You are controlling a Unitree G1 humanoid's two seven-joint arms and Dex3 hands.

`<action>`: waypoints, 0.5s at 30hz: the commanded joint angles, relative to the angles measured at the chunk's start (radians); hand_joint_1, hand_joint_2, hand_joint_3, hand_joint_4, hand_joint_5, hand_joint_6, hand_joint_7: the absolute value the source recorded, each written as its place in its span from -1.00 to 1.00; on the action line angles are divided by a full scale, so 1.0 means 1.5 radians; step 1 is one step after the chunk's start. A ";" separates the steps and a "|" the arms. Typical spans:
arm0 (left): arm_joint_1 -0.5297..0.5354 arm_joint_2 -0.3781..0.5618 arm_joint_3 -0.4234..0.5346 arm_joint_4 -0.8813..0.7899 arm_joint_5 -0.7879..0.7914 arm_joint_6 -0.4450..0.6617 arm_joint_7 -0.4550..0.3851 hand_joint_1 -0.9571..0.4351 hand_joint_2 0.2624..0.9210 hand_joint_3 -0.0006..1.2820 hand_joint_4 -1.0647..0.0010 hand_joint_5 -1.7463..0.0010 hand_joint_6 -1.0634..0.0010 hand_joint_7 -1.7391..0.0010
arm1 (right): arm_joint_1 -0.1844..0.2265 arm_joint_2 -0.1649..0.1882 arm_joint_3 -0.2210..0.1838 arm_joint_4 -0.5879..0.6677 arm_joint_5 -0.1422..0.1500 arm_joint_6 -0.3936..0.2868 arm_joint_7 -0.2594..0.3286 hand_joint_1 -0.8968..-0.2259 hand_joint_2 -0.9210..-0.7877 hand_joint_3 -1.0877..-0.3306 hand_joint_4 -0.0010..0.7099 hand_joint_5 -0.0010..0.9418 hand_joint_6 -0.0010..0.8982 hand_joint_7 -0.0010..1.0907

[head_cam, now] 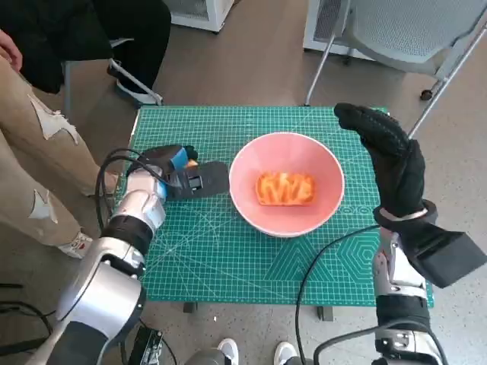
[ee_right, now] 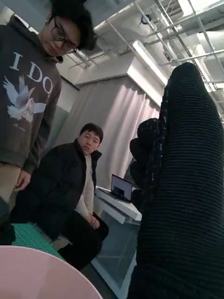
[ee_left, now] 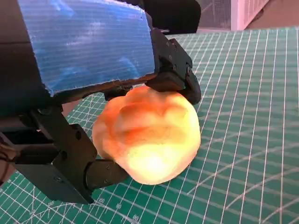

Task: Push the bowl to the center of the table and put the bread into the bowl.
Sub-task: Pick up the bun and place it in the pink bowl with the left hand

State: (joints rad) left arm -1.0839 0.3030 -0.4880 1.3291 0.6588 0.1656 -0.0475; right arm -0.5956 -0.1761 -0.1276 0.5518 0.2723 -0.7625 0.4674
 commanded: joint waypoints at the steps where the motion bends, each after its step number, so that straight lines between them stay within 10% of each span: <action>1: -0.047 0.017 0.016 -0.040 -0.010 -0.006 0.021 0.67 0.20 -0.07 -0.17 -0.55 0.00 -0.03 | 0.001 0.002 0.001 0.011 0.000 0.009 0.007 -0.31 -1.00 -0.21 -0.41 -0.99 -1.00 -0.07; 7: -0.058 0.029 0.031 -0.092 -0.012 -0.010 0.052 0.41 -0.02 0.10 -0.16 -0.72 -0.21 -0.25 | -0.001 0.002 0.001 0.009 -0.002 0.010 0.006 -0.31 -1.00 -0.21 -0.42 -0.99 -1.00 -0.08; 15: -0.037 0.049 0.051 -0.205 -0.011 -0.020 0.086 0.38 0.63 -0.62 -0.40 -0.44 -0.31 -0.13 | -0.004 0.000 0.001 0.014 -0.003 0.008 0.007 -0.33 -1.00 -0.21 -0.42 -0.99 -1.00 -0.08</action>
State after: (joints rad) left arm -1.1464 0.3540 -0.4248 1.0976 0.6485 0.1494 0.0589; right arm -0.6072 -0.1756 -0.1268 0.5559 0.2717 -0.7622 0.4705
